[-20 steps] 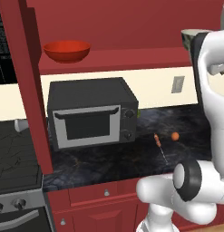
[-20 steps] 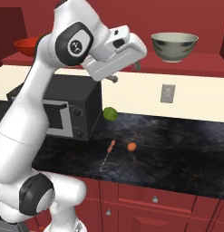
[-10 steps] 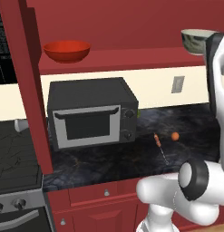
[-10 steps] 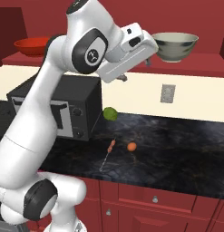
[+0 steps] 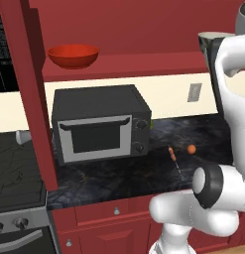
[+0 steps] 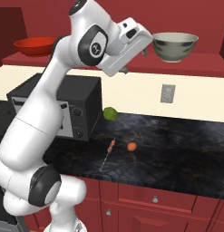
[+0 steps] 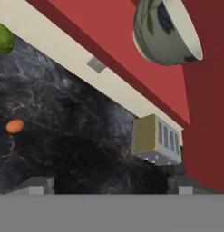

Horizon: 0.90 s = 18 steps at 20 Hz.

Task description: Pick both bowls and place them on the counter. Then place the kebab skewer in one bowl and place the egg in the other bowl.

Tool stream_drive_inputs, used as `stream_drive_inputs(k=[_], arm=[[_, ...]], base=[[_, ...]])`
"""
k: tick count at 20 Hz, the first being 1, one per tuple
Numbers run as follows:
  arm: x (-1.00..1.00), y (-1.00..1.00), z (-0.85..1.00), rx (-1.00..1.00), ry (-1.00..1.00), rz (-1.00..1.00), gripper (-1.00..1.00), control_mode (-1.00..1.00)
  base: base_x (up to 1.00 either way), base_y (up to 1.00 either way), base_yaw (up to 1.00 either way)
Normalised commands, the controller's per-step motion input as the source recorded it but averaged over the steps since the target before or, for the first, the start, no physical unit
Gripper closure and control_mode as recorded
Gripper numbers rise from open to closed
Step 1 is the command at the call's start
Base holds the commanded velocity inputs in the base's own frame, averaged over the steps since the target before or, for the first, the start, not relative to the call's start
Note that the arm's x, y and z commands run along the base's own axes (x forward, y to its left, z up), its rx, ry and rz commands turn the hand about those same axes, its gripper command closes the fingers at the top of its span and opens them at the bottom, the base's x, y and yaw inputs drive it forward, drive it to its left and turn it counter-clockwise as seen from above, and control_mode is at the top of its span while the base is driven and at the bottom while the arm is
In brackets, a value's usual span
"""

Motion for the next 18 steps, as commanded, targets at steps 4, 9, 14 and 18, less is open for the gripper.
stream_drive_inputs(k=[4,9,14,18], arm=[[0.55,0.01,0.16,-0.09,0.01,0.00,-1.00,-1.00],[0.35,0.00,0.10,-0.04,-0.04,0.04,-1.00,-1.00],[0.20,0.00,0.17,-0.03,-0.05,0.06,-1.00,-1.00],[0.34,0.00,0.01,-0.02,0.00,0.03,-1.00,-1.00]], base=[[0.00,0.00,0.00],[0.00,0.00,0.00],[0.00,0.00,0.00],[0.00,0.00,0.00]])
